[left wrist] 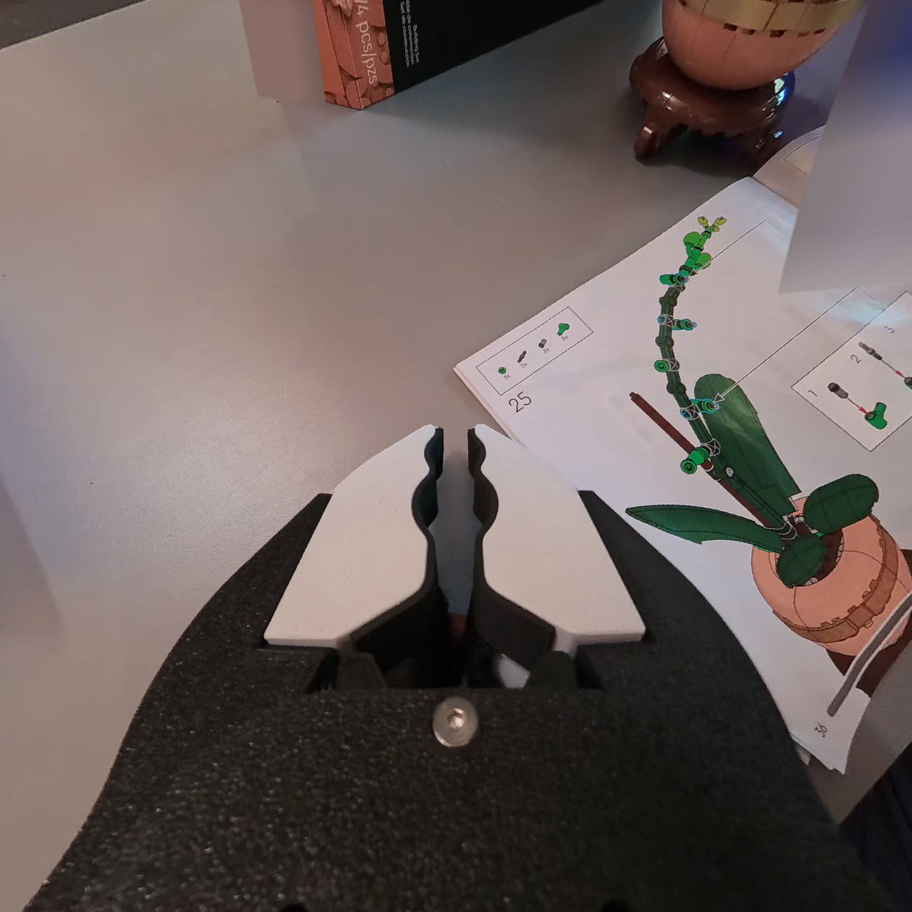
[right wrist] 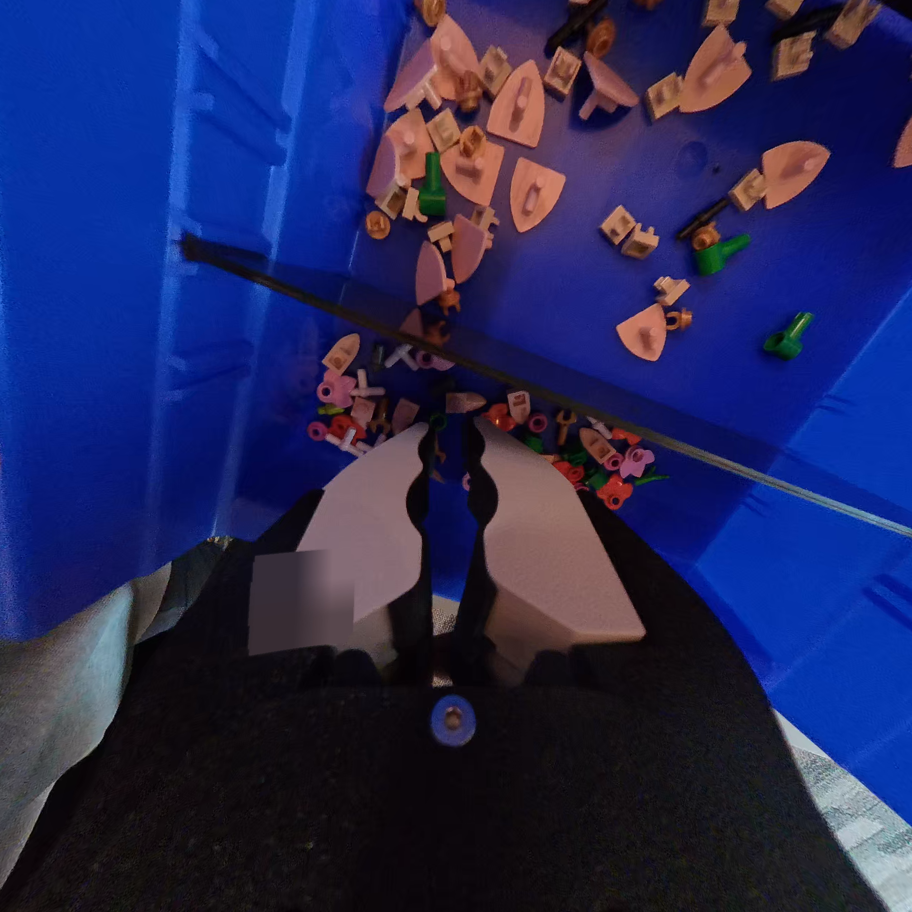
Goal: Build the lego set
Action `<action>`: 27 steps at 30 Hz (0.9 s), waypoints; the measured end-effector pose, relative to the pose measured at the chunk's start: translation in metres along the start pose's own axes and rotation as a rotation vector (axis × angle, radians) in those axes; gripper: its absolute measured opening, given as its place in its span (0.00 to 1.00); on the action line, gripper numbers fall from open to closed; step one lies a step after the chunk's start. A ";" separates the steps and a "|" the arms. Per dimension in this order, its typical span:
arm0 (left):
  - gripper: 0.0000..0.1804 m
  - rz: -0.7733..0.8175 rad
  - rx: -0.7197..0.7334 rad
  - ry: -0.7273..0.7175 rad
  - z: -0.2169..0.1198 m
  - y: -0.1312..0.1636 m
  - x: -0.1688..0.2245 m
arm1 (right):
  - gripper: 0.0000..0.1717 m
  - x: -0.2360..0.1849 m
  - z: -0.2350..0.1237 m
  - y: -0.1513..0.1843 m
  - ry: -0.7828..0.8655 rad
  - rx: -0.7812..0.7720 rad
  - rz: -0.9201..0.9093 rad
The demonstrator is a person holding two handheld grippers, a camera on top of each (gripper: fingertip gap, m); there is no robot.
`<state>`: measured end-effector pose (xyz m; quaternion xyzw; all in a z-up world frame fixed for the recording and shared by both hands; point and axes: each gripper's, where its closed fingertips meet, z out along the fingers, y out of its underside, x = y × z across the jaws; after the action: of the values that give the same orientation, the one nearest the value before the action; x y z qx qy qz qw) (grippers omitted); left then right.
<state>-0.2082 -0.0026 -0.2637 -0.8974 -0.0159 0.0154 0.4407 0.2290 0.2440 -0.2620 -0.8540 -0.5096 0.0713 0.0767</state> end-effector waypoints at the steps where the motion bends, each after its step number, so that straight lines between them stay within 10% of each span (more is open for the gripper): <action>1: 0.05 -0.002 -0.003 0.001 0.000 0.000 0.000 | 0.05 -0.001 0.001 0.001 -0.006 -0.009 -0.003; 27: 0.05 0.037 0.023 0.011 -0.002 -0.002 0.004 | 0.02 0.002 -0.032 -0.010 0.000 0.177 -0.043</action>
<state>-0.2043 -0.0024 -0.2609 -0.8925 0.0032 0.0188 0.4507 0.2276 0.2486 -0.2292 -0.8326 -0.5197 0.1145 0.1533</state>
